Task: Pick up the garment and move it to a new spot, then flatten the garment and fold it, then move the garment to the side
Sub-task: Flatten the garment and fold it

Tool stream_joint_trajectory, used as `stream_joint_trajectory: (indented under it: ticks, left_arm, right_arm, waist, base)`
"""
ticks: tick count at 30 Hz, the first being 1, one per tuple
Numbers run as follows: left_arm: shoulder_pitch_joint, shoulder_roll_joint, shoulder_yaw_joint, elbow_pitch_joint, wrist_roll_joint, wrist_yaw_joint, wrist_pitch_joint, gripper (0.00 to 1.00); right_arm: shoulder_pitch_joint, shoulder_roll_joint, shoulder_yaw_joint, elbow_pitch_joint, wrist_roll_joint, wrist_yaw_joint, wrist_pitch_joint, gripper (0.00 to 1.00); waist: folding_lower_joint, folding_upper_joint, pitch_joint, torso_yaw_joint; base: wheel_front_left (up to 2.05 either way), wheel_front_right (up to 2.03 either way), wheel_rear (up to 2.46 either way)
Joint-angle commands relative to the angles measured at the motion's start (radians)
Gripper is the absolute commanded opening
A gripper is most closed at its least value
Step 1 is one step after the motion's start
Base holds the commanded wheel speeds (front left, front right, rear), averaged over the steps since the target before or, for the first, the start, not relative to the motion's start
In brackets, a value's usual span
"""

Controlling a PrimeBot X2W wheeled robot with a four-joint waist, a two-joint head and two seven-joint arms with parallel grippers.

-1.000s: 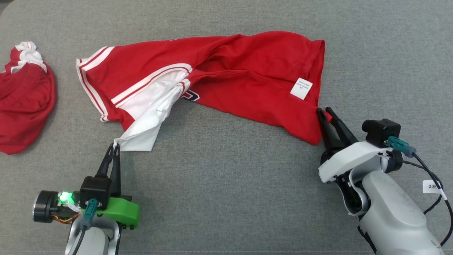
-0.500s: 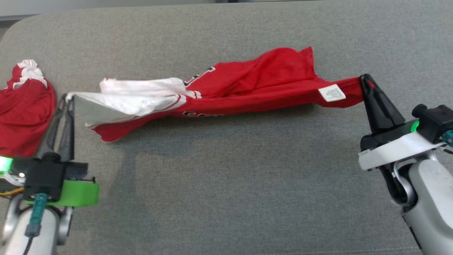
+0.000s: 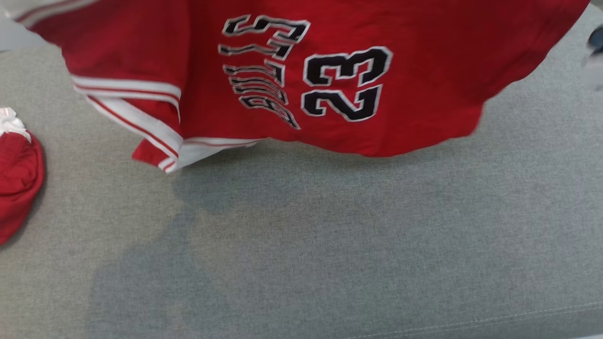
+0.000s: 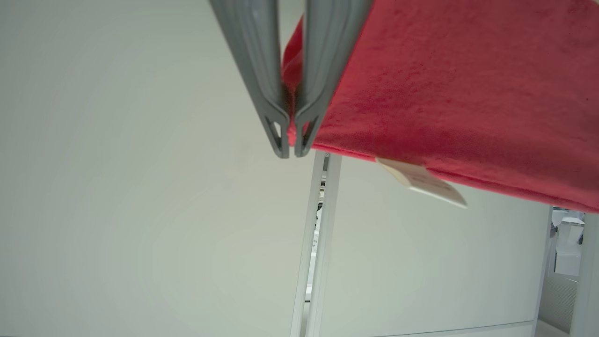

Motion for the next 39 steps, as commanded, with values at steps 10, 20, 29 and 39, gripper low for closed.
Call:
stream_joint_trajectory:
  ticks: [10,20,29,39]
  left_arm:
    - [-0.632,0.092,-0.400,0.259,-0.084,-0.014,0.017,0.00]
    - [-1.255,-0.080,-0.522,0.647,0.106,0.063,-0.205,0.00]
    - [-1.189,-0.073,-0.533,0.451,0.050,0.168,-0.228,0.00]
    - [-0.539,0.052,-0.556,0.156,-0.069,0.323,-0.229,0.00]
  right_arm:
    - [-0.485,0.009,0.112,0.281,-0.075,-0.001,0.098,0.00]
    - [-0.928,0.155,-0.050,0.567,-0.419,-0.001,-0.023,0.00]
    - [-0.785,0.177,-0.119,0.285,-0.515,-0.001,-0.025,0.00]
    - [-0.358,0.111,-0.046,0.123,-0.363,-0.001,-0.025,0.00]
  waist:
    - [0.0000,0.0000,0.268,-0.005]
    - [0.0000,0.0000,0.531,-0.033]
    - [0.0000,0.0000,0.638,0.026]
    - [0.0000,0.0000,0.515,0.069]
  base:
    - [0.00,0.00,0.00]
    - [0.00,0.00,0.00]
    - [0.00,0.00,0.00]
    - [0.00,0.00,0.00]
